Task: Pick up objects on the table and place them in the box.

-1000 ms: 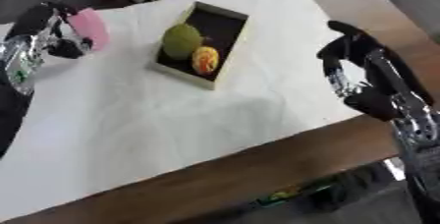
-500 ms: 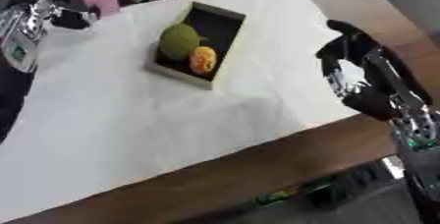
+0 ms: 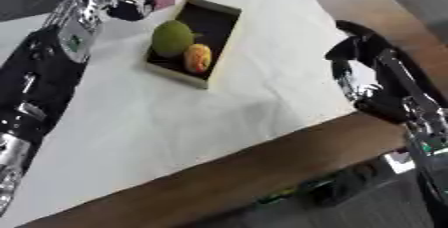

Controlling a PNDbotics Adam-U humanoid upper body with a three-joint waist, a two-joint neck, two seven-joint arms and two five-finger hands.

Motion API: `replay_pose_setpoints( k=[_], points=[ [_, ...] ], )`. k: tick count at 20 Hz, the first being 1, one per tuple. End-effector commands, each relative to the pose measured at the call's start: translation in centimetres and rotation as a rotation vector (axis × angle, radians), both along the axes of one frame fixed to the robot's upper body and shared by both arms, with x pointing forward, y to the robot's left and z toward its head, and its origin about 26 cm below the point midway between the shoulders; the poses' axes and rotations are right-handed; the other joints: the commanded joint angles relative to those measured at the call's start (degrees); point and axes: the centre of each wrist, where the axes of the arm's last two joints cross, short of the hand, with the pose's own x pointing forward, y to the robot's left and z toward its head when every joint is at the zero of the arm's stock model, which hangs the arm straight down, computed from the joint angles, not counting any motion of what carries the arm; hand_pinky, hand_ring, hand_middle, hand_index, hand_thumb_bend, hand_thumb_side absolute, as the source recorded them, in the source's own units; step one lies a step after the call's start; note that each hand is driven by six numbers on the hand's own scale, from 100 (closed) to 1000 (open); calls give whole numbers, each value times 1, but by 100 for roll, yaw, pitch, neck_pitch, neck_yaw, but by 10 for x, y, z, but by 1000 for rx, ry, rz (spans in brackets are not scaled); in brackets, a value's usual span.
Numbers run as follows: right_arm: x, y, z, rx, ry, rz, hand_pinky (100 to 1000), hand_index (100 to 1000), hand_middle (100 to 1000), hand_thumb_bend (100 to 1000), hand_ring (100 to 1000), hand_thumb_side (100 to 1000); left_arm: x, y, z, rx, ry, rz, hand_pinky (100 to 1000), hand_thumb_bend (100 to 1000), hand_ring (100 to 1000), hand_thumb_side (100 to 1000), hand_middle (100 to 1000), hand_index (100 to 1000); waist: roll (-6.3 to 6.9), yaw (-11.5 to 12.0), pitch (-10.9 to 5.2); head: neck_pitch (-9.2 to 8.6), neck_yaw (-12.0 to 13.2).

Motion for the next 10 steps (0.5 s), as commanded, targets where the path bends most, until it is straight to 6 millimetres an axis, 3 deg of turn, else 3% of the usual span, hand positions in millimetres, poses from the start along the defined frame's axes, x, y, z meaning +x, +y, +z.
replay_pose_setpoints(
  k=[1, 7, 10],
  points=[
    [0, 3, 8, 3, -26, 23, 718, 946, 604, 100, 698, 584, 2, -8, 11, 15, -39, -21, 593, 103, 522, 135, 541, 715, -17, -35, -71, 27, 12],
    [1, 5, 10, 5, -30, 31, 717, 945, 603, 100, 697, 584, 2, -16, 3, 35, -25, -49, 610, 134, 555, 179, 584, 748, 12, -119, -32, 27, -9],
    [1, 6, 11, 7, -31, 33, 717, 945, 603, 100, 697, 586, 1, -20, -1, 51, -18, -72, 619, 195, 582, 258, 617, 802, 18, -150, -24, 27, 3]
  ],
)
